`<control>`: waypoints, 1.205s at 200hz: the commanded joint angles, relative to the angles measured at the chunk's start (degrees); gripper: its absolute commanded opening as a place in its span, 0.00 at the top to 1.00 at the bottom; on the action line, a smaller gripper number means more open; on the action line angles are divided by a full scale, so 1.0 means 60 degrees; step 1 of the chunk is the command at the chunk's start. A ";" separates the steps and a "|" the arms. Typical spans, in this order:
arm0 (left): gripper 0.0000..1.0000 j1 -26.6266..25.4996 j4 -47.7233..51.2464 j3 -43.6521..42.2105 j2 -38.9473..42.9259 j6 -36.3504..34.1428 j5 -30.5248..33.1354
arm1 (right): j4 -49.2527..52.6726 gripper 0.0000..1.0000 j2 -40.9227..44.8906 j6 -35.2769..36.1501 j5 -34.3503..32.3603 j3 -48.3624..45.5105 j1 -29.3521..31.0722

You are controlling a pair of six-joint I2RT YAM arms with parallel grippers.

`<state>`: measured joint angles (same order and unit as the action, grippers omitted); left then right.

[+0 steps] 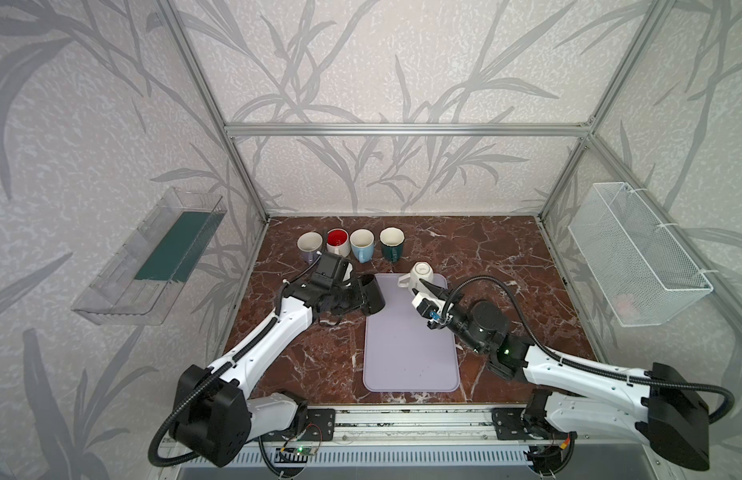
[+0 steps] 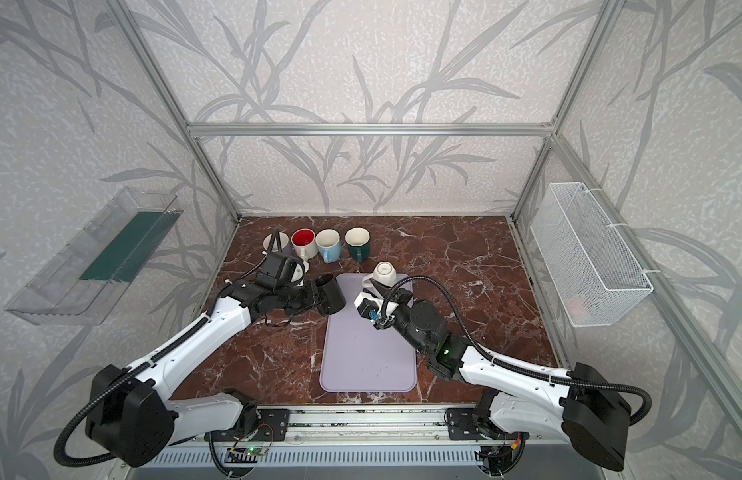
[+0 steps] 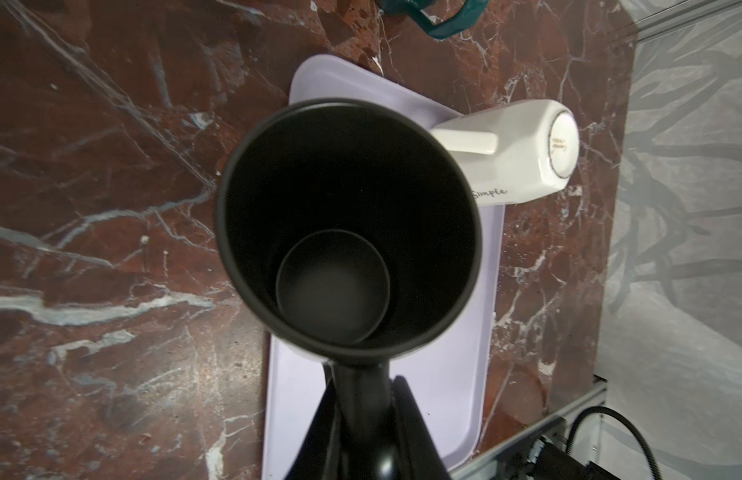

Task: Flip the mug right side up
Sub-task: 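Carry the black mug toward the mug row with the left gripper while the right withdraws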

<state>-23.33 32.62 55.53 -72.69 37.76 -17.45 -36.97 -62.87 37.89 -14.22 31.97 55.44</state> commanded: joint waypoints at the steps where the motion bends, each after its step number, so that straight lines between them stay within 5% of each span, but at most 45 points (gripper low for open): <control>1: 1.00 -0.0177 -0.0382 0.0672 -0.0139 -0.1030 0.1177 | -0.0027 0.69 0.0319 -0.0162 -0.0563 -0.0143 -0.0041; 123: 1.00 -0.1157 0.0326 0.4084 -0.2060 -0.1766 0.2450 | 0.0332 0.69 0.1047 -0.0880 -0.2211 -0.0160 -0.0518; 241: 1.00 -0.2639 0.0191 0.7496 -0.4525 -0.1956 0.3665 | 0.3993 0.70 0.2661 -0.4523 -0.2841 0.1335 -0.2657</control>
<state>-37.76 37.65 95.15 -98.00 27.14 1.30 -18.24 -48.21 17.08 -29.43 37.01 40.91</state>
